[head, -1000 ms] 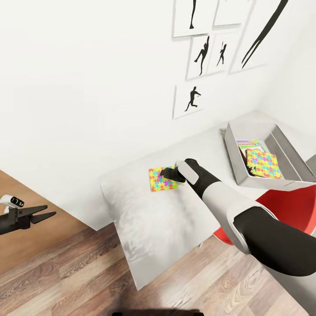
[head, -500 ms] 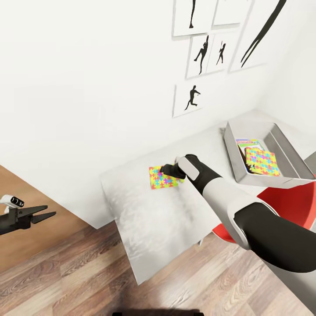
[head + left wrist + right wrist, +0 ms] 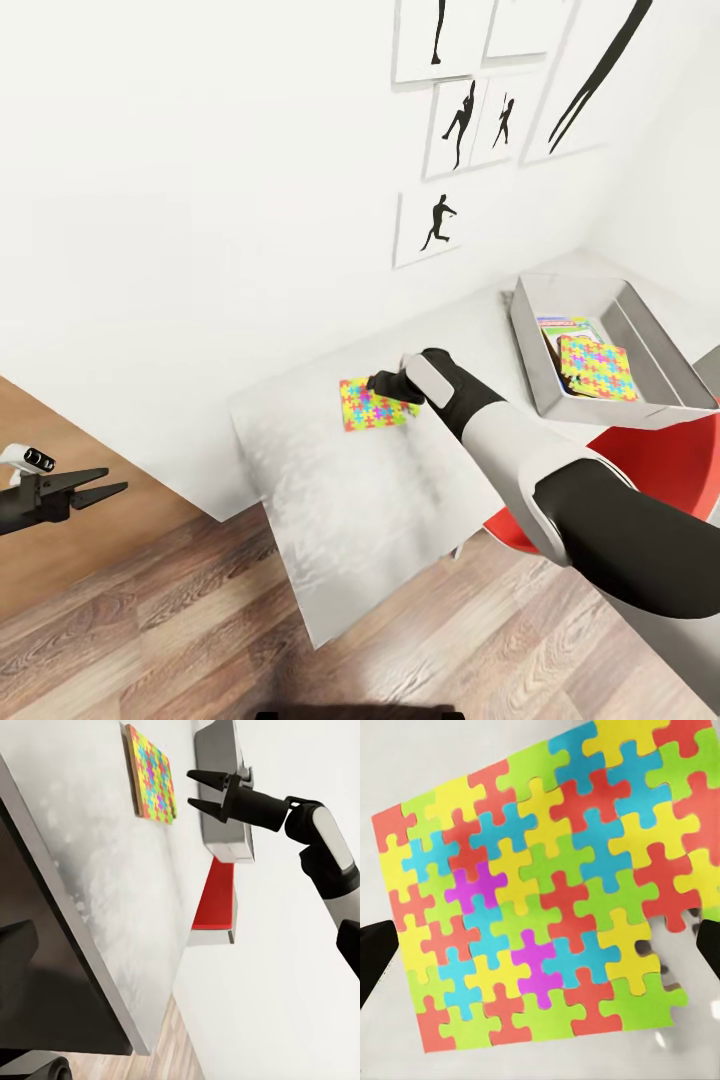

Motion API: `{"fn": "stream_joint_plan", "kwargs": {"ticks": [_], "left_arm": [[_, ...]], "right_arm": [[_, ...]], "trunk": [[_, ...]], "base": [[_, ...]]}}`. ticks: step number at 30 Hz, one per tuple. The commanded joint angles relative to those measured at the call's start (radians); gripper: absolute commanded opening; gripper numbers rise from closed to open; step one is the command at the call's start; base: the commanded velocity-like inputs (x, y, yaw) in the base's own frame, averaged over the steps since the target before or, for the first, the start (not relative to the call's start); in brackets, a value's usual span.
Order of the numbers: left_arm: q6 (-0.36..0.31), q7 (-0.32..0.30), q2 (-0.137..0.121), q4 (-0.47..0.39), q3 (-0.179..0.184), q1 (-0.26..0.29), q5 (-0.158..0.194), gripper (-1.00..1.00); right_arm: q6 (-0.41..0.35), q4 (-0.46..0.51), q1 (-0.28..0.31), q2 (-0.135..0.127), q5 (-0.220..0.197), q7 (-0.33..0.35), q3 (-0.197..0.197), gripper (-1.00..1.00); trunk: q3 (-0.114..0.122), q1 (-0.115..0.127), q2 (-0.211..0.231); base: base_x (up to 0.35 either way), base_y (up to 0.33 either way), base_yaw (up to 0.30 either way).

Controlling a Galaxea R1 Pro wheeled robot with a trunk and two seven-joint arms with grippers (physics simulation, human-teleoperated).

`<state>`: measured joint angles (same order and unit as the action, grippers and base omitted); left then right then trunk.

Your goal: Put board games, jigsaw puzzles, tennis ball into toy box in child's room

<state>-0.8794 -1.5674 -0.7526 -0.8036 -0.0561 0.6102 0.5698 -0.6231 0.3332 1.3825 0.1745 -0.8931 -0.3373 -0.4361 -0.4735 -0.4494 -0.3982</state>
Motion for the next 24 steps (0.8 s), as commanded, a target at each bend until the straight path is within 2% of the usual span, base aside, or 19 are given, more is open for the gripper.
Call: {"fn": "stream_joint_plan", "kwargs": {"ticks": [1,9,24], "left_arm": [[-0.011,-0.003,-0.001,0.000,0.001,0.000,0.001,1.00],[-0.009,-0.003,-0.001,0.000,0.001,0.000,0.001,1.00],[-0.009,-0.003,-0.001,0.000,0.002,0.000,0.001,1.00]], "right_arm": [[0.000,0.002,0.001,0.000,-0.010,-0.009,-0.005,1.00],[-0.002,0.042,-0.001,0.000,-0.009,-0.010,-0.005,1.00],[0.002,0.049,-0.002,0.000,-0.010,-0.009,-0.004,1.00]], "trunk": [[-0.002,-0.001,-0.002],[-0.002,-0.001,-0.002],[-0.002,-0.001,-0.002]], "base": [[0.000,0.000,0.000],[0.000,0.000,0.000],[0.000,0.000,0.000]]}}
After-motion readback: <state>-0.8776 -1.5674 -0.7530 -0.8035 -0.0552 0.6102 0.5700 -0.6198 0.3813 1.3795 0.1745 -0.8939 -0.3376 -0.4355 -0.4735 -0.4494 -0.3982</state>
